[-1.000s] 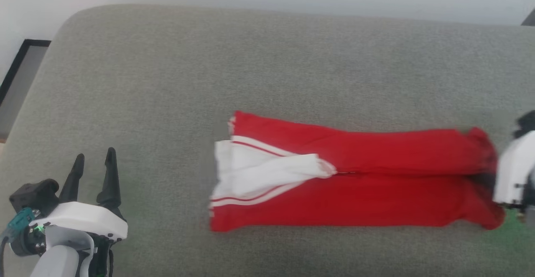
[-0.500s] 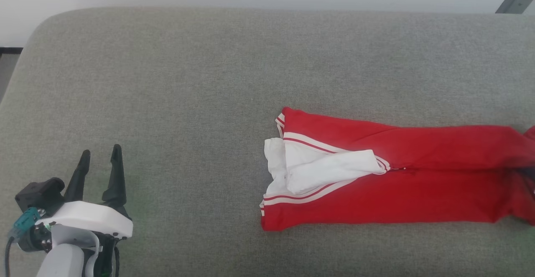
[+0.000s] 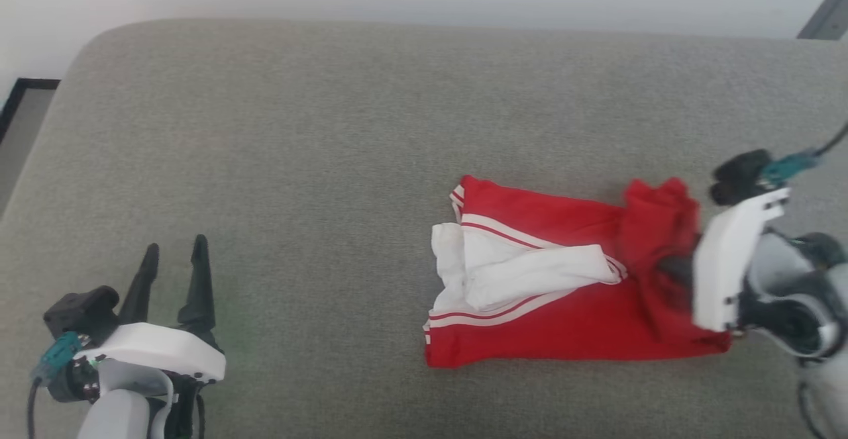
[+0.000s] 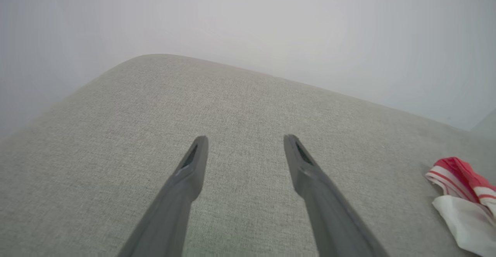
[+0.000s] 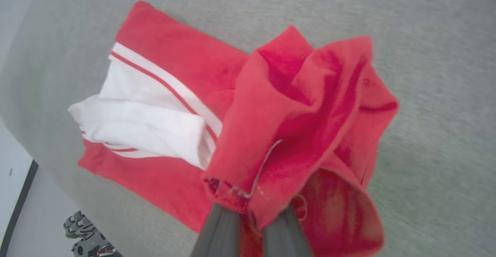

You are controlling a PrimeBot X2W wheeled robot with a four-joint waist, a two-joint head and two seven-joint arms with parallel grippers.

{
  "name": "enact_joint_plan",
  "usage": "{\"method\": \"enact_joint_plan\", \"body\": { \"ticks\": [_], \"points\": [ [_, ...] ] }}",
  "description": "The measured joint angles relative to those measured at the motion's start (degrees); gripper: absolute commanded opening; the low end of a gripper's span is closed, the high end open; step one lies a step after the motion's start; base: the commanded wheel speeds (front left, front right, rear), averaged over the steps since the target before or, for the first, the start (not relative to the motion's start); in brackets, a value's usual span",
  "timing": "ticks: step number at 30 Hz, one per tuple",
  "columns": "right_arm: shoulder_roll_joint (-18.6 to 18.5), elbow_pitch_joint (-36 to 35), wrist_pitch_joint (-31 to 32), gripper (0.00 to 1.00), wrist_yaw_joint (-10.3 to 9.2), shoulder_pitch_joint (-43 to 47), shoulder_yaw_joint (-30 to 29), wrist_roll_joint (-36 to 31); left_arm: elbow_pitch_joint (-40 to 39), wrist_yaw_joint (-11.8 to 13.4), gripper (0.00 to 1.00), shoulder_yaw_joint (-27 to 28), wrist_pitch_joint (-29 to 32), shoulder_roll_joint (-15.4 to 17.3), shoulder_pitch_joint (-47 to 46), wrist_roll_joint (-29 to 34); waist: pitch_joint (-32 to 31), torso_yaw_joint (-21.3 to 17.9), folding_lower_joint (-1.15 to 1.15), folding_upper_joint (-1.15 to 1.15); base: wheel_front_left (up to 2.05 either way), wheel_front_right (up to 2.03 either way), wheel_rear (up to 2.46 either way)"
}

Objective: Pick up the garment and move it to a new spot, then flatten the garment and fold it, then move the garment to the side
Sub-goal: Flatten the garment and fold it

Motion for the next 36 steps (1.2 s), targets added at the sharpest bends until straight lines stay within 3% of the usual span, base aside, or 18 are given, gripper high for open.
{"method": "enact_joint_plan", "body": {
  "ticks": [6,14,15,16,23,29,36],
  "points": [
    [4.22,-0.76,0.42,0.0,0.0,-3.22,6.01,-0.66,0.93,-0.6,1.0,-0.68,0.0,-0.82,-1.02,0.46,-0.46,2.68,0.0,0.0,0.0,0.0,0.0],
    [8.6,5.57,-2.12,0.02,0.0,-6.69,12.96,-0.98,2.11,-1.19,1.0,-1.09,0.0,-1.93,-1.6,0.82,-1.11,5.84,0.0,0.0,0.0,0.0,0.0],
    [8.94,6.65,-2.74,0.38,0.0,-7.16,13.49,-0.98,2.22,-1.24,1.0,-1.04,0.0,-1.99,-1.6,0.82,-1.19,5.97,0.0,0.0,0.0,0.0,0.0],
    [9.15,7.54,-3.25,1.0,0.0,-7.59,14.26,-0.98,2.33,-1.25,1.0,-1.01,0.0,-2.03,-1.61,0.82,-1.26,6.07,0.0,0.0,0.0,0.0,0.0],
    [9.26,7.47,-6.03,1.0,0.0,-9.34,15.93,2.4,2.49,-1.35,1.0,0.13,0.0,-1.97,-1.51,0.79,-2.06,4.93,0.0,0.0,0.0,0.0,0.0],
    [5.53,4.34,-7.89,1.0,0.0,-9.36,13.9,2.97,2.15,-1.52,1.0,1.15,0.0,-1.41,-0.8,0.7,-2.81,2.6,0.0,0.0,0.0,0.0,0.0],
    [0.24,2.31,-12.96,1.0,0.0,-5.32,6.38,2.15,1.22,-1.53,1.0,2.33,0.0,-0.33,0.28,0.73,-4.07,-1.16,0.0,0.0,0.0,0.0,0.0]
  ]
}}
